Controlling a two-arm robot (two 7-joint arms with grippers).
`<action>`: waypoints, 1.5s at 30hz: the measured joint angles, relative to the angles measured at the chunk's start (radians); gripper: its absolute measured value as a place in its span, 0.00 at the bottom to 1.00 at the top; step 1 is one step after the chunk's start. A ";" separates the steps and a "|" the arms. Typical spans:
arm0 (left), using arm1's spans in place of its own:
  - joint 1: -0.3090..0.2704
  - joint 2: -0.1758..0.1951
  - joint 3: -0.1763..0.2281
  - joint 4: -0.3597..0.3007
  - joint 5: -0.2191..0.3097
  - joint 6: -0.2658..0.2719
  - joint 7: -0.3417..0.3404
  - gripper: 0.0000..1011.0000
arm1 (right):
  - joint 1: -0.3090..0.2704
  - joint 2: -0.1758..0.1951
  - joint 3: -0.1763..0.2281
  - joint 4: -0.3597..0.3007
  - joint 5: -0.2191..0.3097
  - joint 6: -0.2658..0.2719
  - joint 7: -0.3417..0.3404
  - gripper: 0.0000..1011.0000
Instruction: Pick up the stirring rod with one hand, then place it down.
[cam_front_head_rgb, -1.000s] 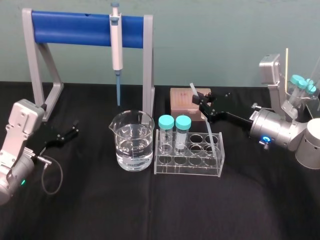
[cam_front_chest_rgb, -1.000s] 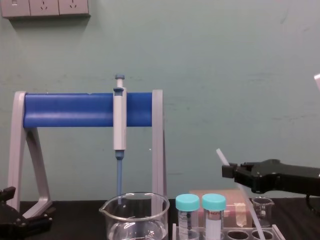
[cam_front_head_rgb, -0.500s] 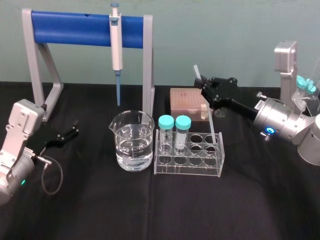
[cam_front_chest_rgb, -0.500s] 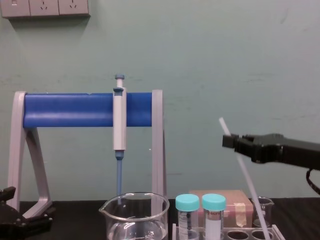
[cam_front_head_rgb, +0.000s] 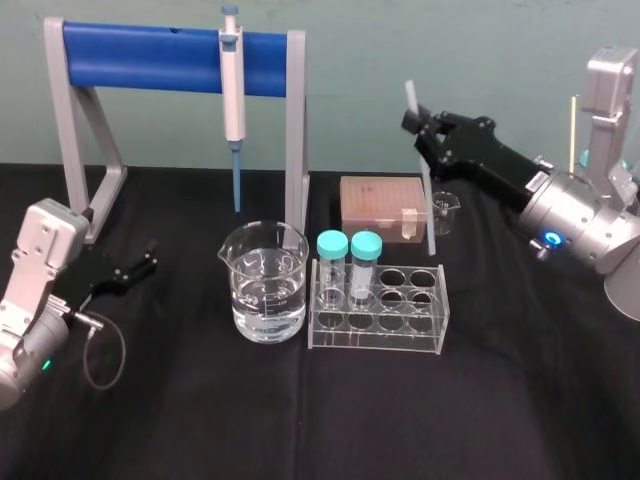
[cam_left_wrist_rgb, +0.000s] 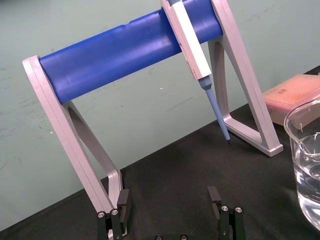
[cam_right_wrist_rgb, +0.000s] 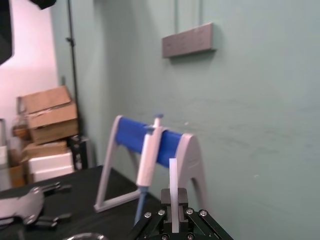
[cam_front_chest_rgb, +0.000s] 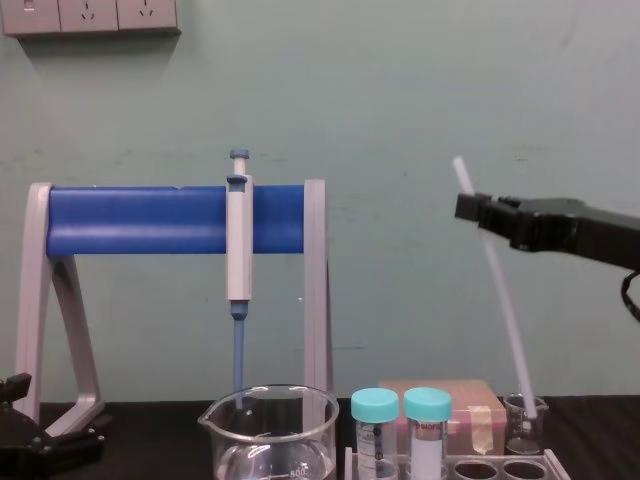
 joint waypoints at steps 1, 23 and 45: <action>0.000 0.000 0.000 0.000 0.000 0.000 0.000 0.99 | -0.005 0.001 0.004 -0.012 -0.003 0.000 -0.014 0.07; 0.000 0.000 0.000 0.000 0.000 0.000 0.000 0.99 | -0.117 -0.008 0.076 -0.083 -0.205 -0.296 -0.162 0.07; 0.000 0.000 0.000 0.000 0.000 0.000 0.000 0.99 | -0.150 -0.067 0.130 -0.002 -0.153 -0.366 -0.104 0.07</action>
